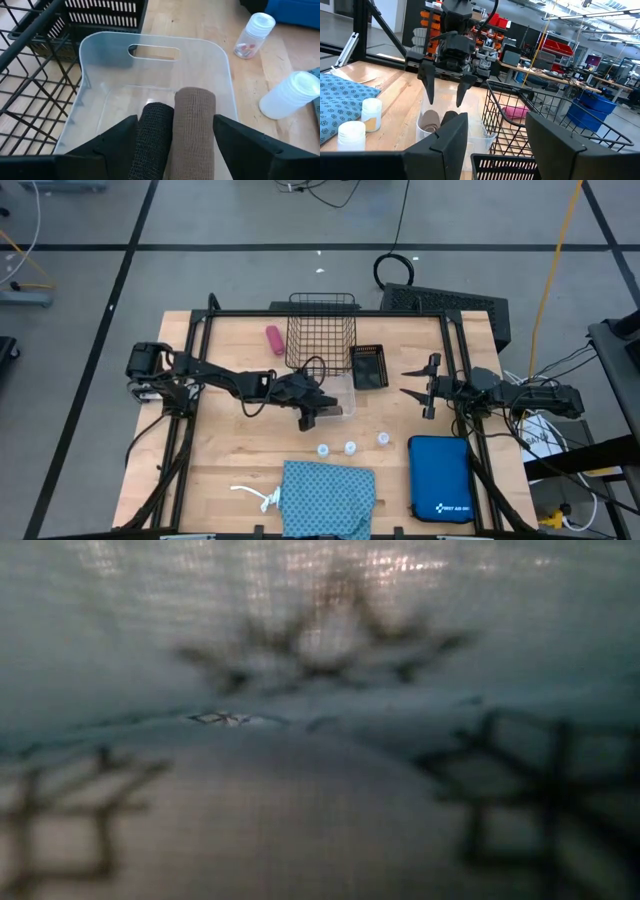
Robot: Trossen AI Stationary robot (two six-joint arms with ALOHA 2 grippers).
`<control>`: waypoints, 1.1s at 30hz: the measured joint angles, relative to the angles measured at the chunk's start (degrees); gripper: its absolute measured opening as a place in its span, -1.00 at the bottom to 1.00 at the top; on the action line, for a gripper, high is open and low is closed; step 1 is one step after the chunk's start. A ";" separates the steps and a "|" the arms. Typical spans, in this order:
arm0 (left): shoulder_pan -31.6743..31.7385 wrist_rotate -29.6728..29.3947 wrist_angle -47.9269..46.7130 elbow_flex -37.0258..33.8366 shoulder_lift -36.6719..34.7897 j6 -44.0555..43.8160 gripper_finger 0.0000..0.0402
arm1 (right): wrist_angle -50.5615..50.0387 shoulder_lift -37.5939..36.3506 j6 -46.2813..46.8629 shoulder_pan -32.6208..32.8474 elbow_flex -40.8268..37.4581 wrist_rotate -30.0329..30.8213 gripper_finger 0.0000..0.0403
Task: Pick & Place Medicine items
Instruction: Put the pink bandage into the transparent bin
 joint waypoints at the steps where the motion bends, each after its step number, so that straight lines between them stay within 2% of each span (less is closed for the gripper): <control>1: 0.02 -0.01 -0.02 0.00 -0.02 0.82 0.34 | 0.00 0.00 0.00 0.00 0.00 0.00 -0.05; 6: 0.84 0.03 -2.00 -0.02 -4.12 1.21 0.34 | 0.00 0.00 0.02 -0.02 0.00 0.00 -0.05; 11: 2.76 -1.38 -8.83 -0.02 -13.66 1.73 0.34 | 0.02 -0.02 0.02 0.00 -0.02 0.00 -0.05; 14: 3.94 -7.54 -14.13 0.00 -19.56 1.04 0.34 | 0.02 0.00 0.00 0.00 0.00 0.00 -0.05; 19: 5.55 -22.51 -23.31 0.00 -25.79 -3.25 0.34 | 0.03 -0.02 0.00 -0.02 -0.01 0.00 -0.06; 21: 6.54 -26.87 -26.46 0.00 -26.91 -5.60 0.34 | 0.02 0.00 0.00 -0.02 -0.02 0.00 -0.06; 23: 8.01 -28.61 -27.64 0.00 -27.23 -7.32 0.34 | 0.02 -0.02 0.00 -0.01 -0.01 0.00 -0.05; 33: 20.91 -28.91 -25.34 -1.95 -25.00 -16.67 0.34 | 0.02 -0.02 0.00 0.00 -0.01 0.00 -0.05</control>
